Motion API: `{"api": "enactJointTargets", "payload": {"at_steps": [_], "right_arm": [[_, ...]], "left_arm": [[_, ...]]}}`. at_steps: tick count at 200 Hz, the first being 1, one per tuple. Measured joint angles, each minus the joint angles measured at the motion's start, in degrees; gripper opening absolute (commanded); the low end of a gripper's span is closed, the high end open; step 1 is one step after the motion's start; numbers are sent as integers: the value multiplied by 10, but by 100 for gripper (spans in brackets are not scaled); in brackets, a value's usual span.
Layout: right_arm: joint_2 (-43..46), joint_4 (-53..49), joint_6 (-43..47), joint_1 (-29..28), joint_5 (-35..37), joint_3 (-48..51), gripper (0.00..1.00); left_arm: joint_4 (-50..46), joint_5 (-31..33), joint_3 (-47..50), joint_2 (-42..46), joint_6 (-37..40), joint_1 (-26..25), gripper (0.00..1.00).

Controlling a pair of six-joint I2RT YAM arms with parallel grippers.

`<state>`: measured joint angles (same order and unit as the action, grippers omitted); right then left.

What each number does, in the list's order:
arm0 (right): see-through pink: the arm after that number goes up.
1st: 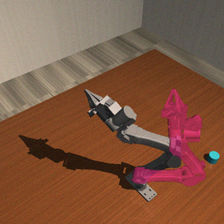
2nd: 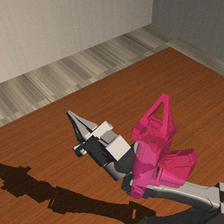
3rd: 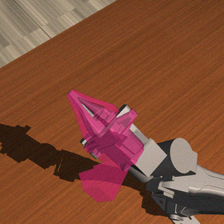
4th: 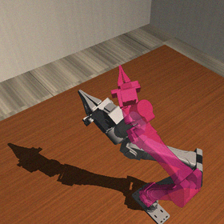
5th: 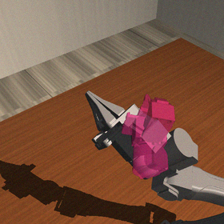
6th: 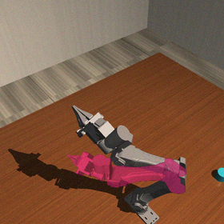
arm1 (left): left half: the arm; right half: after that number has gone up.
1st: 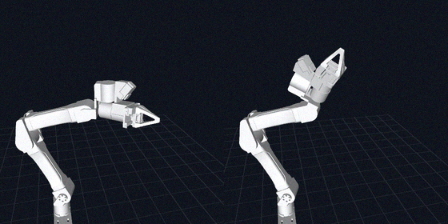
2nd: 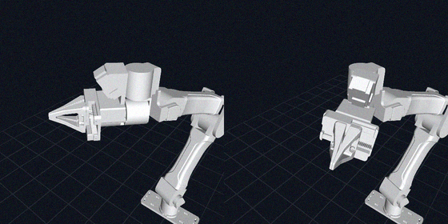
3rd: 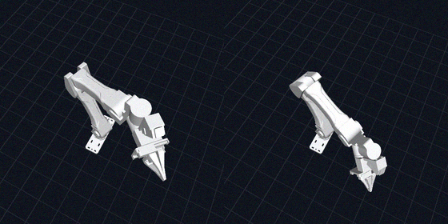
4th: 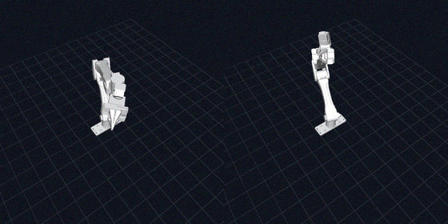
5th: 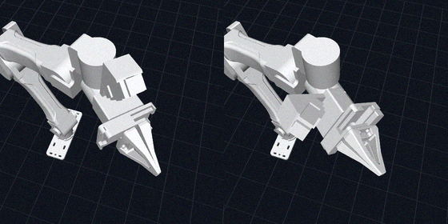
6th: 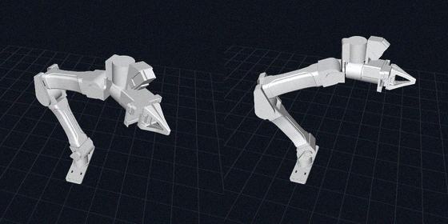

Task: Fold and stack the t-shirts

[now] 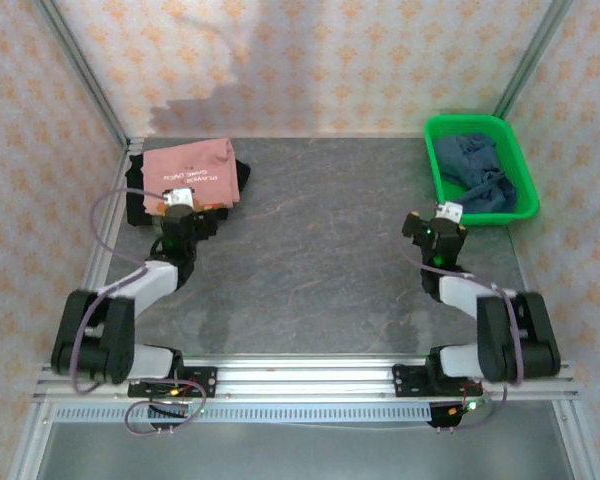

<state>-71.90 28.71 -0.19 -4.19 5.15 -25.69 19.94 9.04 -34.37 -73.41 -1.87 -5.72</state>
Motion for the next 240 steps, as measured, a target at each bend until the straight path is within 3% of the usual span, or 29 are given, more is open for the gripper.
{"api": "enactJointTargets", "payload": {"at_steps": [40,71,98,132,162,184,240], "right_arm": [[206,-247,-69,-26,-76,-85,99],[249,-437,-138,-27,-124,-163,99],[146,-583,-186,-8,-175,-323,99],[-101,-704,-190,67,-224,-596,97],[-270,-769,-187,135,-228,-752,91],[-350,-788,-196,174,-220,-816,89],[-436,-776,-221,217,-184,-822,84]], "left_arm": [[-173,-12,-106,152,-58,-55,100],[-331,-31,-201,158,-132,-58,100],[-456,-76,-340,69,-173,-58,100],[-559,-157,-572,-122,-197,-64,100],[-607,-203,-706,-234,-197,-95,100],[-619,-226,-732,-254,-195,-118,100],[-622,-262,-668,-187,-180,-146,100]]}}
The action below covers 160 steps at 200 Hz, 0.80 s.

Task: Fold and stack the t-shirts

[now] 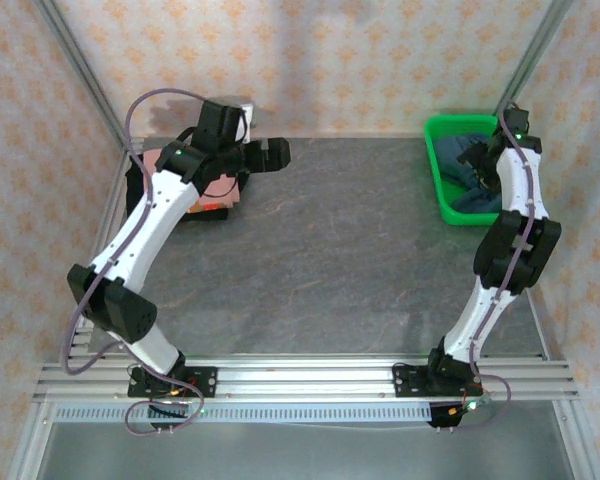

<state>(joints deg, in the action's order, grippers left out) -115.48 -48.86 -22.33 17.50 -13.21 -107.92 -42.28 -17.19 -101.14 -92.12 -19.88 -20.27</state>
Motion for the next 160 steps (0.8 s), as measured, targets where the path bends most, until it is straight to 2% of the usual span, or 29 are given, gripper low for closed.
{"api": "enactJointTargets", "payload": {"at_steps": [30,73,96,104,121,128,160], "right_arm": [[-51,18,-10,5,10,0,79],[-100,42,-36,5,18,0,69],[-115,56,-49,5,21,0,51],[-119,59,-56,5,21,0,41],[-129,62,-68,5,21,-4,8],[-132,64,-72,5,21,-4,1],[-122,101,-103,5,6,22,0]], "left_arm": [[-5,-1,51,63,1,0,100],[-21,15,73,112,5,0,100],[-34,29,77,118,5,0,100],[-36,32,80,118,5,1,100],[-40,38,84,118,5,5,100],[-41,42,85,118,5,7,100],[-44,46,103,123,4,32,100]]}}
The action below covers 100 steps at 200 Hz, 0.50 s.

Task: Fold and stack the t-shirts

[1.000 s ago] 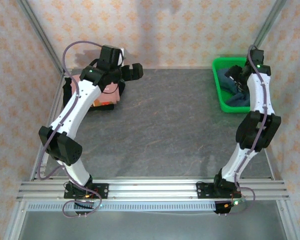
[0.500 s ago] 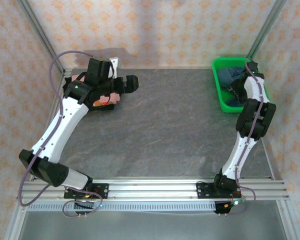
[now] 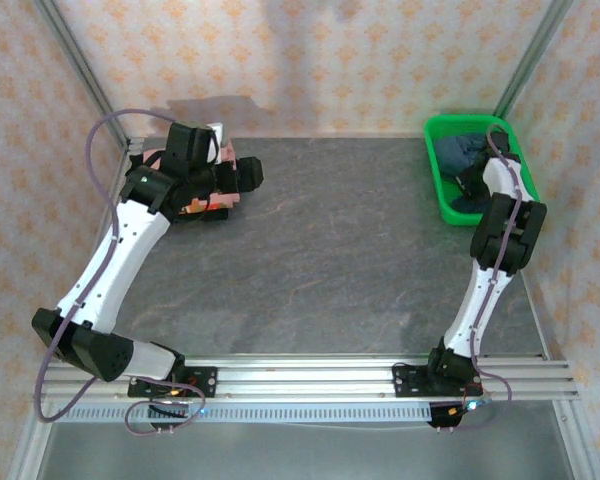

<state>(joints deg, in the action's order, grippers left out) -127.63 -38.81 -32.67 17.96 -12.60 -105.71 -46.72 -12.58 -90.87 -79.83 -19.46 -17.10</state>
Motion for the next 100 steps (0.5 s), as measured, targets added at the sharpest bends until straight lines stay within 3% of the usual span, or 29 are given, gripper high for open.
{"api": "enactJointTargets", "payload": {"at_steps": [46,100], "right_arm": [[118,75,-42,-12,-35,80,0],[282,184,-55,-89,-49,79,0]], "left_arm": [[12,0,29,8,-6,37,100],[55,-5,14,-16,-15,38,100]]}}
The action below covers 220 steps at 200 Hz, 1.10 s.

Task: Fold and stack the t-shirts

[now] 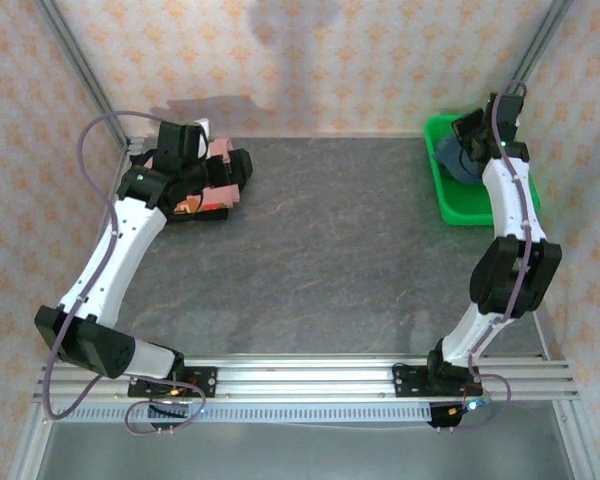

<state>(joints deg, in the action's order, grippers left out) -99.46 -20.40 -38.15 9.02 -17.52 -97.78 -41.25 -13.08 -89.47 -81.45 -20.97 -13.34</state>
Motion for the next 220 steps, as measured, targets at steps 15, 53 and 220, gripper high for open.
{"api": "enactJointTargets", "payload": {"at_steps": [15,53,220], "right_arm": [[10,14,0,-23,-10,-37,0],[-42,13,-1,-85,-50,-271,0],[-62,219,-339,-213,-210,-258,0]], "left_arm": [[13,-3,-15,-20,-5,0,100],[37,-15,-59,-64,-17,0,100],[47,16,-53,25,-14,74,100]]}}
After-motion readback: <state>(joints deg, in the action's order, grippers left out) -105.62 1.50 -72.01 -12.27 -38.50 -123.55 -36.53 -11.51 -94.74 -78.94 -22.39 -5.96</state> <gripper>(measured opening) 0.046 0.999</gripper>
